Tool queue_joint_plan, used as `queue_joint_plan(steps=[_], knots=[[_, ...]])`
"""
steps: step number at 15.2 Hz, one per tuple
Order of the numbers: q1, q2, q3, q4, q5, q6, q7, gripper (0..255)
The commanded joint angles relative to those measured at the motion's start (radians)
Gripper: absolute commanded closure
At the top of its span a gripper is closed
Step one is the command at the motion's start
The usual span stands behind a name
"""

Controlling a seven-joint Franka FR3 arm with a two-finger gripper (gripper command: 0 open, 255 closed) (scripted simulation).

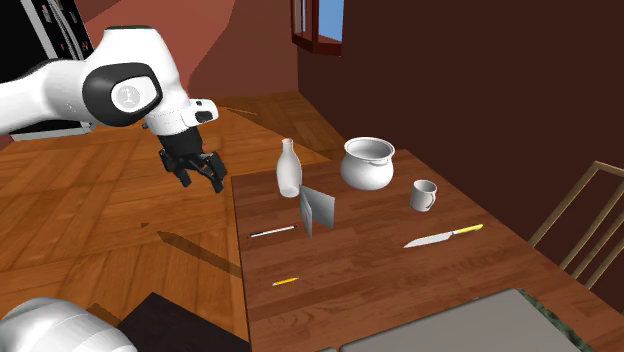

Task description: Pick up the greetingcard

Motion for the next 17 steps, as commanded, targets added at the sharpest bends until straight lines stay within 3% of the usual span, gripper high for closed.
queue_joint_plan(steps=[1,9,17], knots=[[0.000,0.000,0.000,0.000,0.000,0.000,0.000,0],[0.024,0.250,-0.132,0.049,-0.049,0.189,-0.244,0],[0.056,0.553,-0.234,0.196,-0.022,0.331,-0.493,0]])
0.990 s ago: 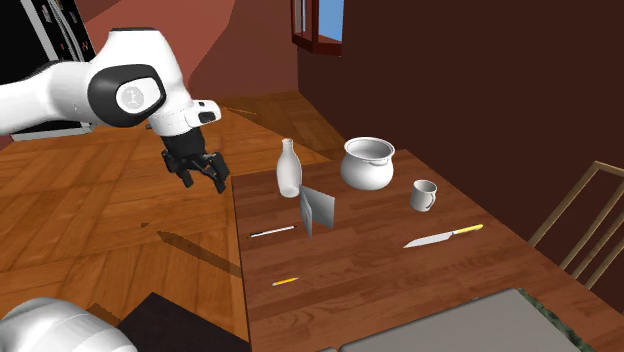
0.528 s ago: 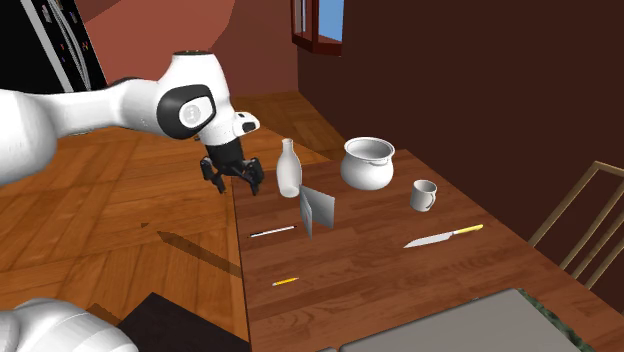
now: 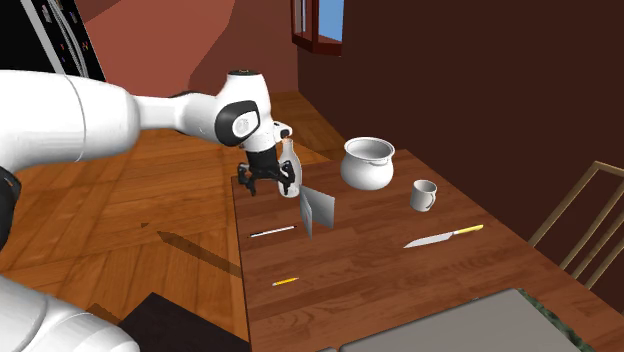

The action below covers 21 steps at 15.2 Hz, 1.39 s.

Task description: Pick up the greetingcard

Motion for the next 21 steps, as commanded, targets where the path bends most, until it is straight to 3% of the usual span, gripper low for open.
queue_joint_plan(steps=[1,7,13,21], knots=[[0.005,0.080,-0.023,0.045,0.015,0.029,-0.070,0],[0.006,0.328,-0.053,0.222,0.090,0.079,-0.261,0],[-0.026,0.582,-0.038,0.451,0.163,0.079,-0.427,0],[-0.031,0.622,-0.031,0.401,0.176,0.167,-0.436,0]])
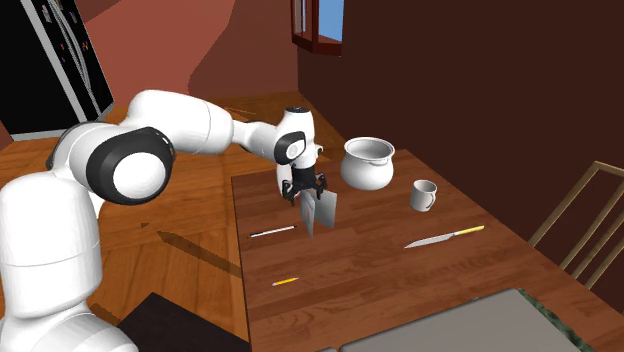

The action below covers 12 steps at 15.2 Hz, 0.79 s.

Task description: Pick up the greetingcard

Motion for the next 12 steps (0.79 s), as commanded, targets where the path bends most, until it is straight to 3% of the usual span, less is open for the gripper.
queue_joint_plan(steps=[1,2,3,12], knots=[[0.001,0.006,0.001,-0.010,0.001,0.014,0.001,0],[0.001,0.006,0.001,-0.010,0.002,0.014,0.001,0],[0.001,0.004,0.001,-0.014,0.001,0.016,0.001,255],[0.001,0.006,0.001,-0.010,0.002,0.014,0.001,255]])
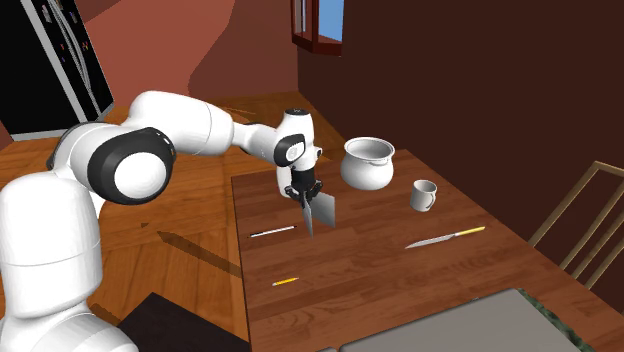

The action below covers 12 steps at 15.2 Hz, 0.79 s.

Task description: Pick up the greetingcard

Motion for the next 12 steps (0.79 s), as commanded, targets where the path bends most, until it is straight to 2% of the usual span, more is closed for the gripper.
queue_joint_plan(steps=[1,12], knots=[[0.000,-0.004,-0.001,0.008,-0.002,-0.011,0.001,255],[0.003,-0.051,-0.007,0.093,-0.018,-0.142,0.010,255]])
